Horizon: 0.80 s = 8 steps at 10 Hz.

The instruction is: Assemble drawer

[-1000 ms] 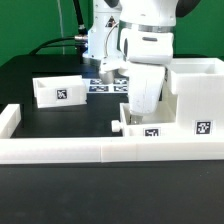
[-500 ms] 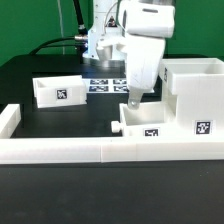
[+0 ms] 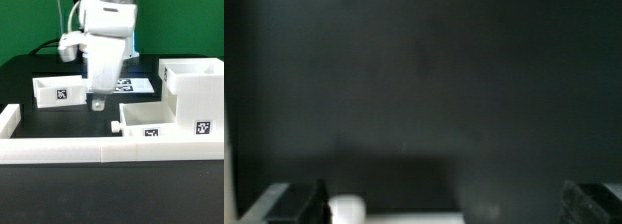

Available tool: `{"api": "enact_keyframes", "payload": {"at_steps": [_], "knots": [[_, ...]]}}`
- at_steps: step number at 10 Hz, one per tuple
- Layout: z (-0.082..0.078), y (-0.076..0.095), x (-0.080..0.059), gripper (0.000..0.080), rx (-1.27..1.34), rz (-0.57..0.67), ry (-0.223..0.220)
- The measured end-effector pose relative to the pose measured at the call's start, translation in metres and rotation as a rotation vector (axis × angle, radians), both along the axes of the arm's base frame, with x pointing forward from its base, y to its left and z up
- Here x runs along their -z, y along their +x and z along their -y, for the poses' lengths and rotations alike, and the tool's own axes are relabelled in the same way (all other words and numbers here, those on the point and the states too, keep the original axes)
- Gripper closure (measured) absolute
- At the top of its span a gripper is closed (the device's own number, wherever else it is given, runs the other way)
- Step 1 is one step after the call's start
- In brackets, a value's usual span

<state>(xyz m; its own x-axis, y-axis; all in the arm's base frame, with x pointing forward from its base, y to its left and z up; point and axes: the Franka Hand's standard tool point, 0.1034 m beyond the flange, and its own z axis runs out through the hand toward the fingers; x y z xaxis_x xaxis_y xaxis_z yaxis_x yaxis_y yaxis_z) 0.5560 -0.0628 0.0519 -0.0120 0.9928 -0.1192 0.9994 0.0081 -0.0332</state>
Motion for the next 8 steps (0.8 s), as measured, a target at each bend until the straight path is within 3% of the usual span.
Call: {"api": "enact_keyframes", "payload": {"at_steps": [1,3,8], "knots": [[0.001,0.000,0.000,0.0151,-0.015,-0.003,0.006],[0.019,-0.002,0.001,0.0151,-0.019,-0.007,0.053],[0.033,0.025,0.002,0.0151,-0.012,-0.022,0.199]]}}
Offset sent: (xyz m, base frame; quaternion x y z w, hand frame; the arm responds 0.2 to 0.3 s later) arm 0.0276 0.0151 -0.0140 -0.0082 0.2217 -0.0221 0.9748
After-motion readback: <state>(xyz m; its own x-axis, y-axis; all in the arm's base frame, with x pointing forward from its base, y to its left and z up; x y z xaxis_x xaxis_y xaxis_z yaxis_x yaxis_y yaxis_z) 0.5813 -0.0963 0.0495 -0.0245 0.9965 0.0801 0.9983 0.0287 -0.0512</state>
